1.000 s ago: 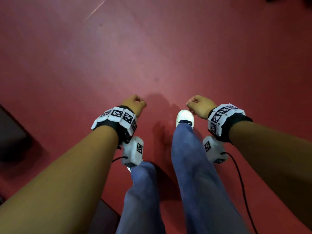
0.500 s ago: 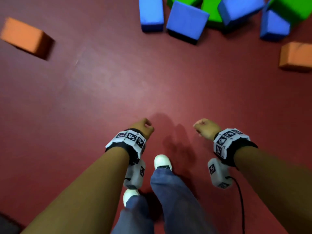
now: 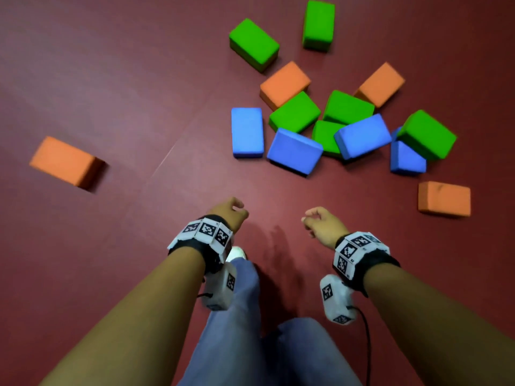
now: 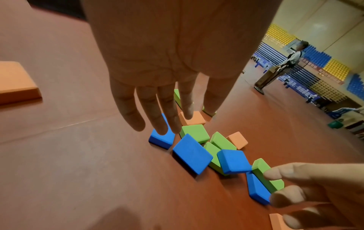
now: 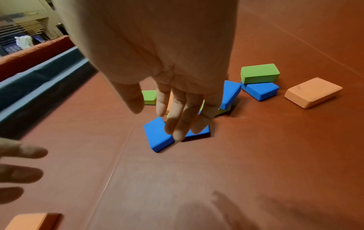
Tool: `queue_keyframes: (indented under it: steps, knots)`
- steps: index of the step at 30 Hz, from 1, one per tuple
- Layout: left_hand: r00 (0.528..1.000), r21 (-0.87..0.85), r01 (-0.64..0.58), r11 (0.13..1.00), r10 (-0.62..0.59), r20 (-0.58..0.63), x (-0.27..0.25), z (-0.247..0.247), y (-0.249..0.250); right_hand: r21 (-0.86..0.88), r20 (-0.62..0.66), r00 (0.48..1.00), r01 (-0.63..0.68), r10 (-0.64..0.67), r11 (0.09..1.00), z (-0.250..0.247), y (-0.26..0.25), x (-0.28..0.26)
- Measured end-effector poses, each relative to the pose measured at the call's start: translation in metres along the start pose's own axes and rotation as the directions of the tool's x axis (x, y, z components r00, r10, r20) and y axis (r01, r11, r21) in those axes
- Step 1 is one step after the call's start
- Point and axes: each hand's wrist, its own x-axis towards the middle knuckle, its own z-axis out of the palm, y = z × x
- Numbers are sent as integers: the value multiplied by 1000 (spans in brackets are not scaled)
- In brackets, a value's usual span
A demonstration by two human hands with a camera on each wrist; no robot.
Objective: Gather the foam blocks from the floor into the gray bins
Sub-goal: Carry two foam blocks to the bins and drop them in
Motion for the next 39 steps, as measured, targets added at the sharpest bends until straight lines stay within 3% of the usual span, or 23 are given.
queue_keyframes:
  steps: [7, 13, 21, 27, 34, 39]
  knots:
    - [998, -27, -12, 1000, 11, -62, 95, -54, 98, -74, -37, 999, 6, -9, 997, -57, -80, 93]
    - [998, 186, 37, 982, -26, -60, 198, -59, 139, -177, 17, 1000, 1, 2, 984, -84, -105, 206]
    - [985, 290, 164, 943, -141, -98, 326, -68, 142, -327, 71, 996, -21, 46, 945, -98, -106, 331]
    - [1000, 609, 0, 793, 11, -14, 453, -67, 135, -408, 85, 996, 8, 29, 913, -67, -103, 436]
    - [974, 606, -74, 792, 189, -129, 591, -49, 96, -397, 71, 995, 88, -65, 914, -9, -86, 536]
    - [979, 661, -113, 742, 196, -54, 659, -39, 93, -490, 176, 984, 102, -17, 866, 14, -73, 574]
